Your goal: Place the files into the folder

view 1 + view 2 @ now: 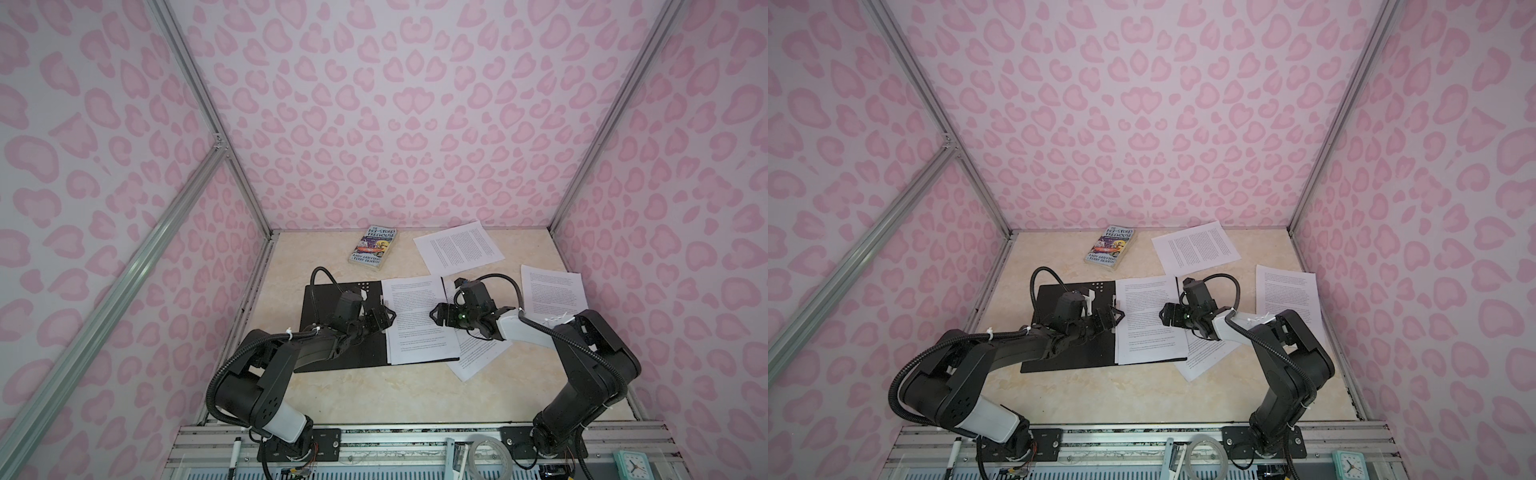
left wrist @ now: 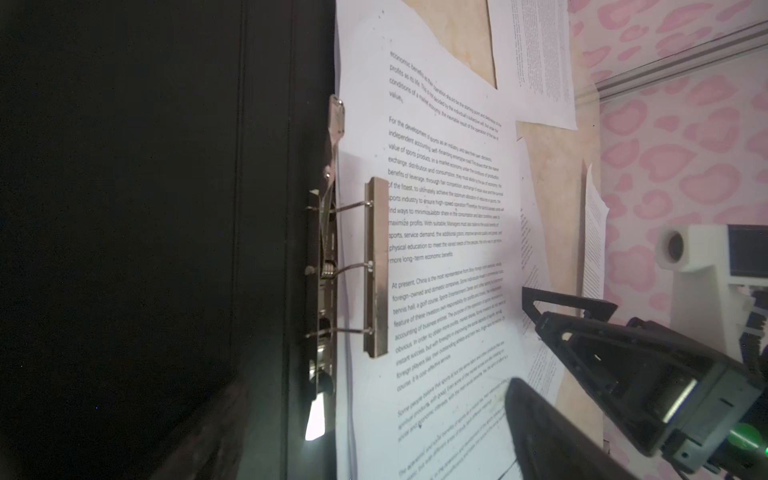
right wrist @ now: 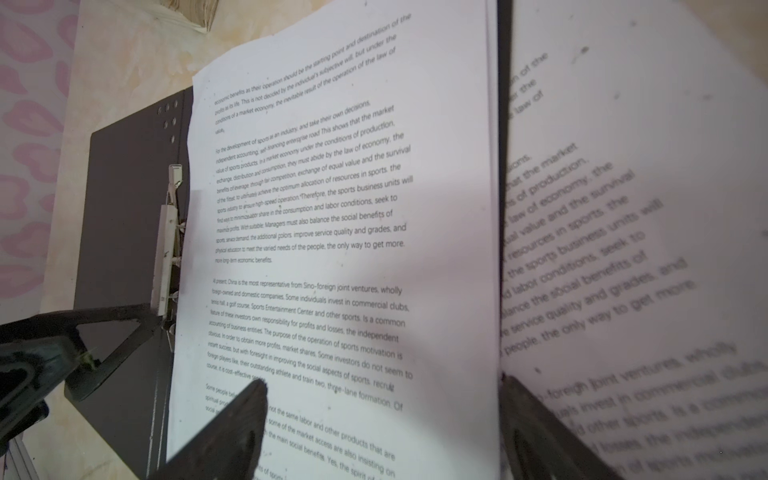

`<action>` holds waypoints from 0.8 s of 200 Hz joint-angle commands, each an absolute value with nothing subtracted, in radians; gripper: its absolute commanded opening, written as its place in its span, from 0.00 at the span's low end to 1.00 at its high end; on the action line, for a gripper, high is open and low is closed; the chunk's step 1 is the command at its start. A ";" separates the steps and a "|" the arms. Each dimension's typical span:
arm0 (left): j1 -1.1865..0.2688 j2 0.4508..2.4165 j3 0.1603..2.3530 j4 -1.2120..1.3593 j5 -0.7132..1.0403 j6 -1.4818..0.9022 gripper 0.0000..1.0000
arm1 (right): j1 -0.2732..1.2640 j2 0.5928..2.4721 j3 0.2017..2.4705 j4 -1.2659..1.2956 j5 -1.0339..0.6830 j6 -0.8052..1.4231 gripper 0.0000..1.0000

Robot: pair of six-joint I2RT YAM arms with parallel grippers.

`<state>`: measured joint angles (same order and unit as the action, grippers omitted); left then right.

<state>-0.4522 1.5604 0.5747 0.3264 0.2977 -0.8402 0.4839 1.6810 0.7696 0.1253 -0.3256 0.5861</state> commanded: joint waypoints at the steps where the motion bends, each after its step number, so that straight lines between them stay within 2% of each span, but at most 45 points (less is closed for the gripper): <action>1: -0.459 1.571 0.562 0.224 0.308 -0.883 0.97 | 0.494 1.670 0.751 0.074 -0.358 0.614 0.87; 43: -0.462 1.592 0.578 0.204 0.286 -0.869 0.97 | 0.502 1.643 0.750 0.079 -0.387 0.606 0.87; 137: -0.480 1.609 0.591 0.196 0.272 -0.864 0.97 | 0.556 1.629 0.827 -0.093 -0.187 0.496 0.86; 160: -0.480 1.611 0.592 0.196 0.272 -0.863 0.97 | 0.558 1.642 0.828 -0.079 -0.211 0.500 0.86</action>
